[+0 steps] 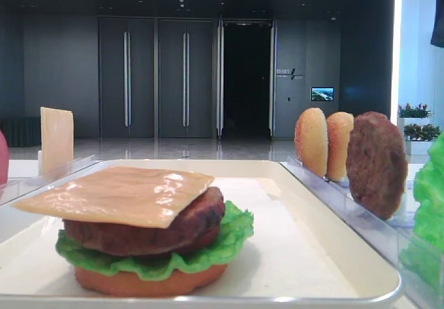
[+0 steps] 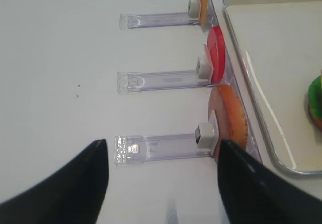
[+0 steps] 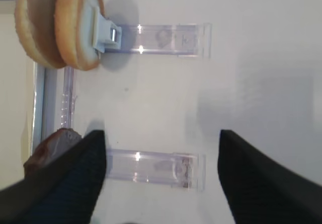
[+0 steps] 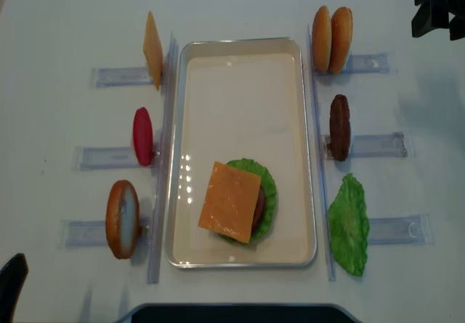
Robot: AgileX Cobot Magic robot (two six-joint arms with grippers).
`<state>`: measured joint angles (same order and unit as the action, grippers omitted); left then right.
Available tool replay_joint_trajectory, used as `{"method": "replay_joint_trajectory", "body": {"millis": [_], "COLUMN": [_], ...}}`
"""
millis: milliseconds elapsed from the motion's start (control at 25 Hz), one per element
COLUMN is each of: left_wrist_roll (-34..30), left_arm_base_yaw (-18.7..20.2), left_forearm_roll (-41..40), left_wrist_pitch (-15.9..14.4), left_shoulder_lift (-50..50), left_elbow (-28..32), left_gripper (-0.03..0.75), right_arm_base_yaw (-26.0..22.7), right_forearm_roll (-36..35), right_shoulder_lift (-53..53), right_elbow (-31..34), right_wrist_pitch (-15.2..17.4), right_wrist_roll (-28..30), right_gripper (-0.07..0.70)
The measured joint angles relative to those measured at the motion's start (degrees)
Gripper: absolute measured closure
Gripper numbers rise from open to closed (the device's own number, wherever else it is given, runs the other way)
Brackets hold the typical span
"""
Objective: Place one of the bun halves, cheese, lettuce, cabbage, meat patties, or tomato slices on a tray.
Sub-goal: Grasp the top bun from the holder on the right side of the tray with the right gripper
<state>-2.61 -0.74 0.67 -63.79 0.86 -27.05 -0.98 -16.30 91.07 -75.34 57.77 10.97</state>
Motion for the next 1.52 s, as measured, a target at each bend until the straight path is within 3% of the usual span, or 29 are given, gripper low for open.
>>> {"method": "replay_joint_trajectory", "body": {"millis": [520,1080,1520], "left_wrist_roll": [0.0,0.0,0.0], "left_arm_base_yaw": [0.0,0.0,0.0], "left_forearm_roll": [0.0,0.0,0.0], "left_wrist_pitch": [0.0,0.0,0.0], "left_shoulder_lift": [0.0,0.0,0.0], "left_elbow": [0.0,0.0,0.0], "left_gripper": [0.198,0.198,0.198], "right_arm_base_yaw": [2.5,16.9,21.1], "right_forearm_roll": [0.3,0.7,2.0], "right_shoulder_lift": [8.2,10.8,15.2], "right_elbow": [-8.0,-10.7,-12.6], "right_wrist_pitch": [-4.7,-8.3,-9.1], "right_wrist_roll": [-5.0,-15.4,-17.3], "right_gripper": [0.15,0.15,0.15]}}
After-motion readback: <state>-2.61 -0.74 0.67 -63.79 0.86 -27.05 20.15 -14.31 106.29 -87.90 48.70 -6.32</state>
